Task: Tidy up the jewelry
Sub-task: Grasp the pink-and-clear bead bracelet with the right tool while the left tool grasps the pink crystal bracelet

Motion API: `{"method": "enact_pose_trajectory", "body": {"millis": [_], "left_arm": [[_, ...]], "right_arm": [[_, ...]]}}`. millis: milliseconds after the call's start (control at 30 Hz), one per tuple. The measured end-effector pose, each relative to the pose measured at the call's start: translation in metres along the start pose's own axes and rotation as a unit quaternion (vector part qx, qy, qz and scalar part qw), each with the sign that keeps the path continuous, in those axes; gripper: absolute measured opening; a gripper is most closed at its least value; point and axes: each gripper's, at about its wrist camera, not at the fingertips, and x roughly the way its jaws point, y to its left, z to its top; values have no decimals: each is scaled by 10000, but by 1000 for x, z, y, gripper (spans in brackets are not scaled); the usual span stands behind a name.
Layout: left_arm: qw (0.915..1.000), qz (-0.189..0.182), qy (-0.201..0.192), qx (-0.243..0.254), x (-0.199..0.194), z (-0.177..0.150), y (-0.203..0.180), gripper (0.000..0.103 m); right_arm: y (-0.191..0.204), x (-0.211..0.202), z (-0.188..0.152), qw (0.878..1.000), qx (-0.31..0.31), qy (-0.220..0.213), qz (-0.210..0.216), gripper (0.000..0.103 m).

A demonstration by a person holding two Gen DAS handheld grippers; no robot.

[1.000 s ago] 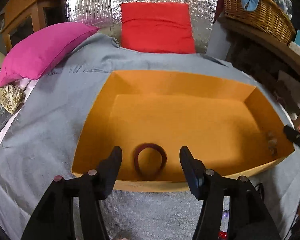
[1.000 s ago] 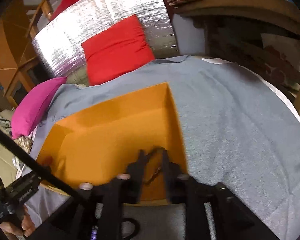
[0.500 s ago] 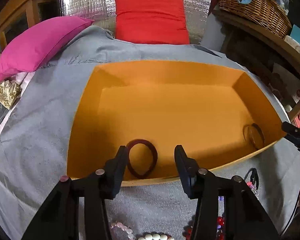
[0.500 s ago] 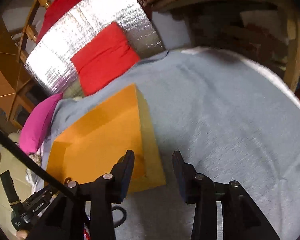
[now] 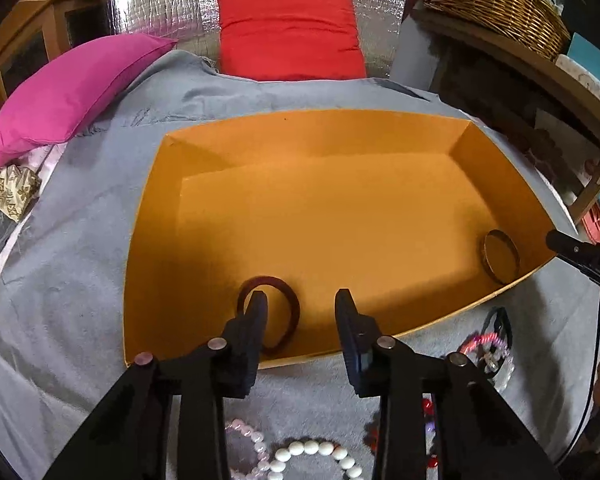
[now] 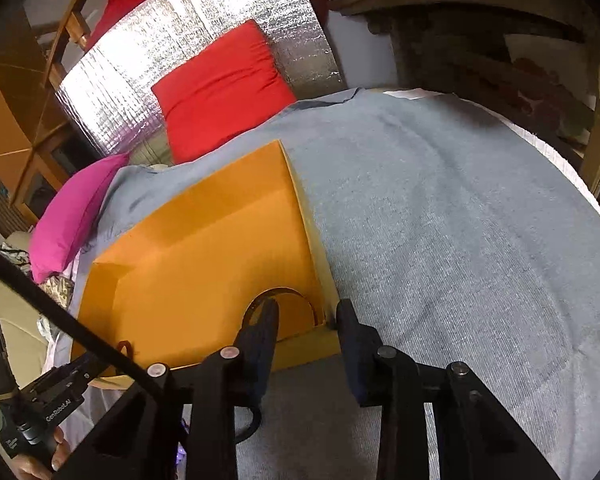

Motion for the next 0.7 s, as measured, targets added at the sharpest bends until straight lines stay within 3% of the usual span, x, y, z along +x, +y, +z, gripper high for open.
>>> {"method": "enact_pose_trajectory", "body": {"millis": [133, 233, 267, 333, 433, 700], "left_arm": [[10000, 18, -37, -67, -2, -1, 4, 38], [9992, 317, -204, -155, -9, -2, 9, 44], [9981, 478, -344, -163, -17, -4, 12, 44], [9970, 511, -541, -206, -30, -8, 18, 46], [9944, 541, -831, -376, -57, -24, 28, 54], [9943, 509, -693, -638, -89, -90, 49, 58]], "right_arm": [[4, -4, -7, 10000, -88, -26, 18, 32], [0, -7, -7, 9998, -21, -63, 168, 34], [-4, -9, -8, 9997, 76, -38, 219, 36], [-12, -20, -9, 9993, 234, -102, 279, 51], [-16, -38, -16, 9990, 157, -164, 393, 52], [9, -43, -65, 9867, -244, 783, 1404, 52]]}}
